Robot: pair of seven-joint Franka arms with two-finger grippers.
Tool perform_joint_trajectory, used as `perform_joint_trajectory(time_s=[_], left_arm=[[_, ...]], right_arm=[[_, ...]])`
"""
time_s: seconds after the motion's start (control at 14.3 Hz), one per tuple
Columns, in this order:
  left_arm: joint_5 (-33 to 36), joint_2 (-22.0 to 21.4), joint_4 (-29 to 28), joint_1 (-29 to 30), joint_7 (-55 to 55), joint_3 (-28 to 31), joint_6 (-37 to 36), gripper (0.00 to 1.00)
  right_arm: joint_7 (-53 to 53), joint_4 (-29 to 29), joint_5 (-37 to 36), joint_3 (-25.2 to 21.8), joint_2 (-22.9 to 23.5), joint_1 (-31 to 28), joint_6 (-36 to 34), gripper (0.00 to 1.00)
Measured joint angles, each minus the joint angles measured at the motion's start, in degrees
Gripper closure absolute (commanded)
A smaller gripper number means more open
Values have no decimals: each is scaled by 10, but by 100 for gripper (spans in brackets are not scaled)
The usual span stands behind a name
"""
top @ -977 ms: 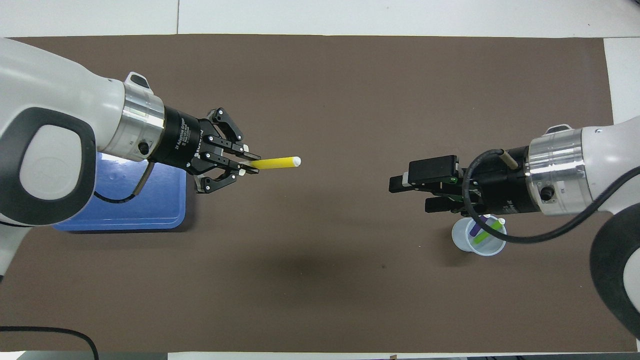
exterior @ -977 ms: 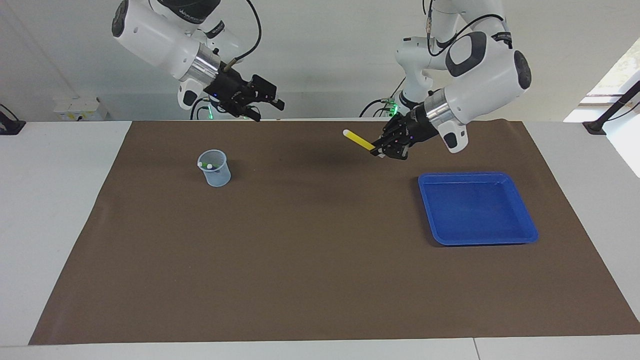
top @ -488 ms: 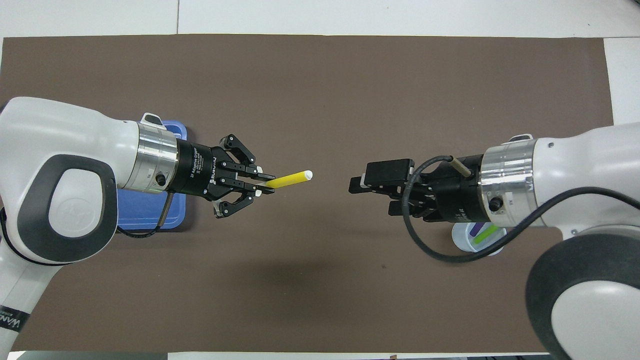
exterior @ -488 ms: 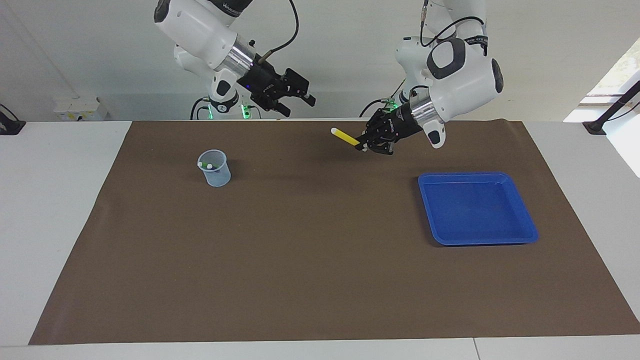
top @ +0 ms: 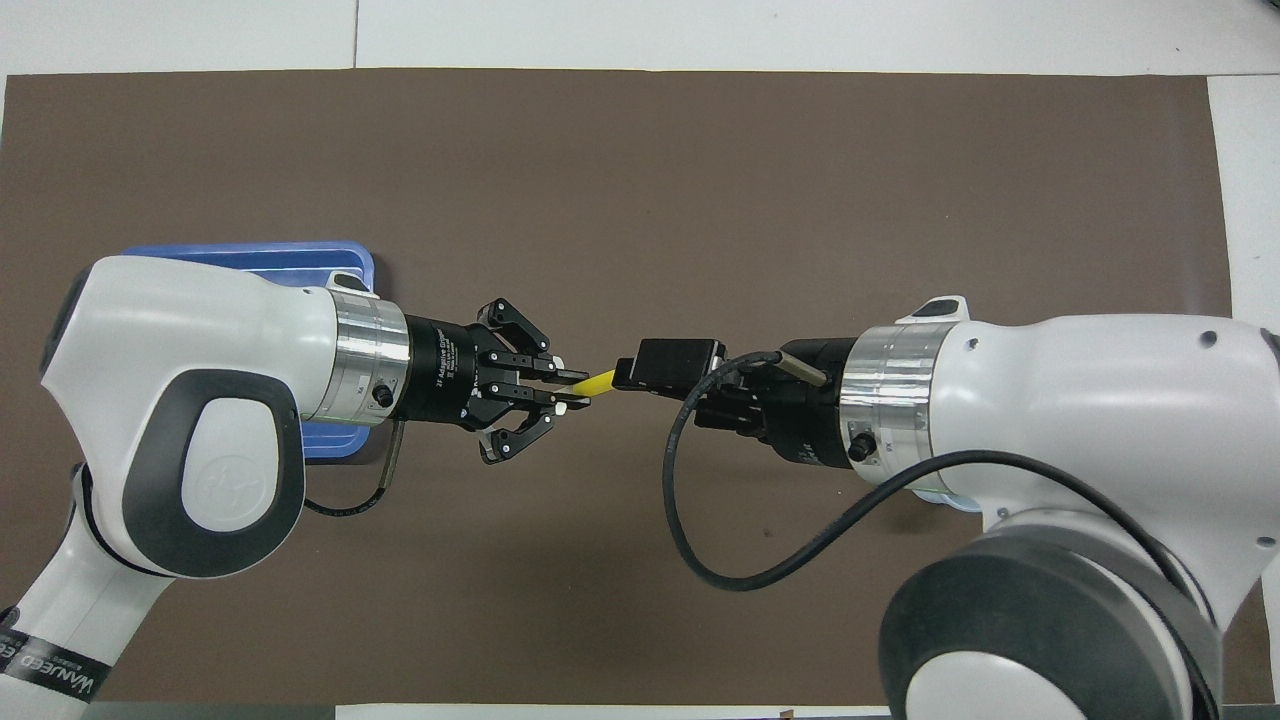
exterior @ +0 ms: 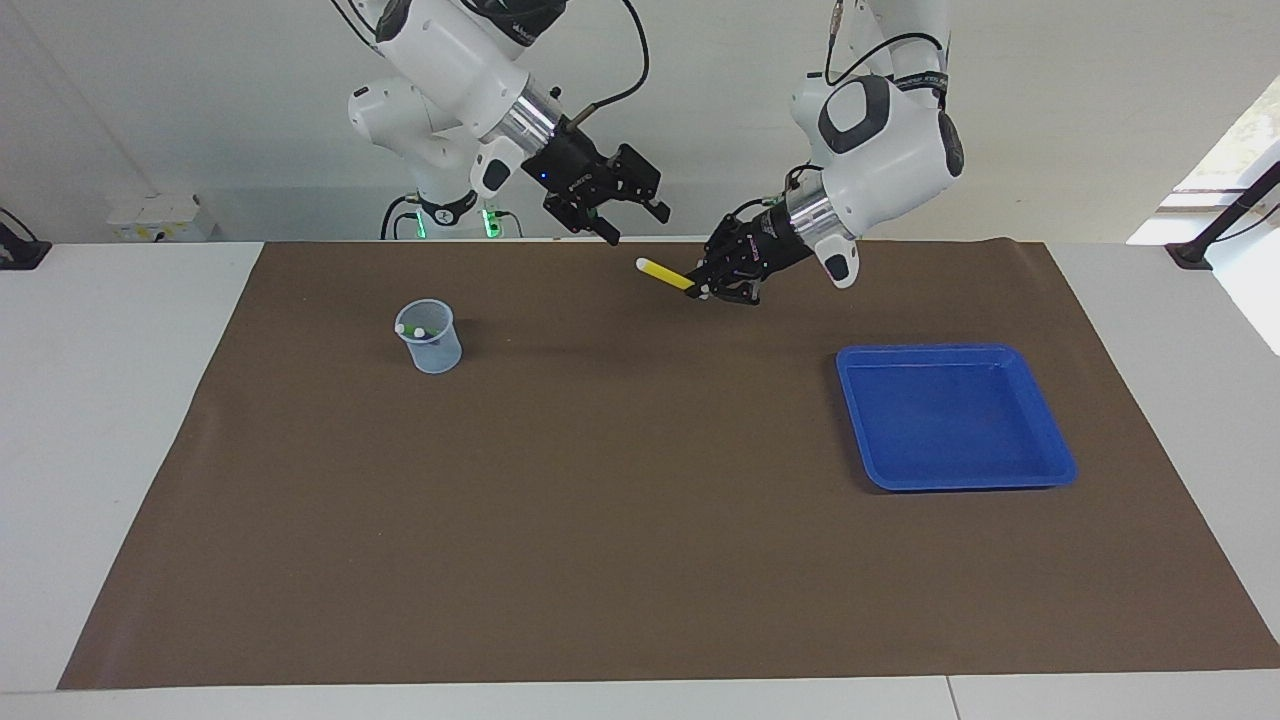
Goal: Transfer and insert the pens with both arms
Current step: 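Bring the yellow pen toward the right gripper while the right gripper approaches, then grasp the yellow pen with the right gripper and open the left gripper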
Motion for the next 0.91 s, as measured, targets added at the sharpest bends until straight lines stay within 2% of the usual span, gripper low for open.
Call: perform_joint_trajectory(time_s=[0.07,0.21,0.35,0.56,0.91], left_arm=[[-2,0,0,0,0,1,0,100],[-4,0,-1,0,0,2,1,100],[-6,0,-1,0,0,2,1,100],[-8,0,-1,0,-1,2,2,100],[-9,0,-2,1,-1,3,3,100]], right_arm=[[0,0,-4,0,1,0,7,36],[-1,0,-5,-1,3,0,13,46],[-1,0,-5,-1,5,0,14,48],[-1,0,-6,-1,6,0,19,56],[-1,0,-6,1,13,10,37,59]])
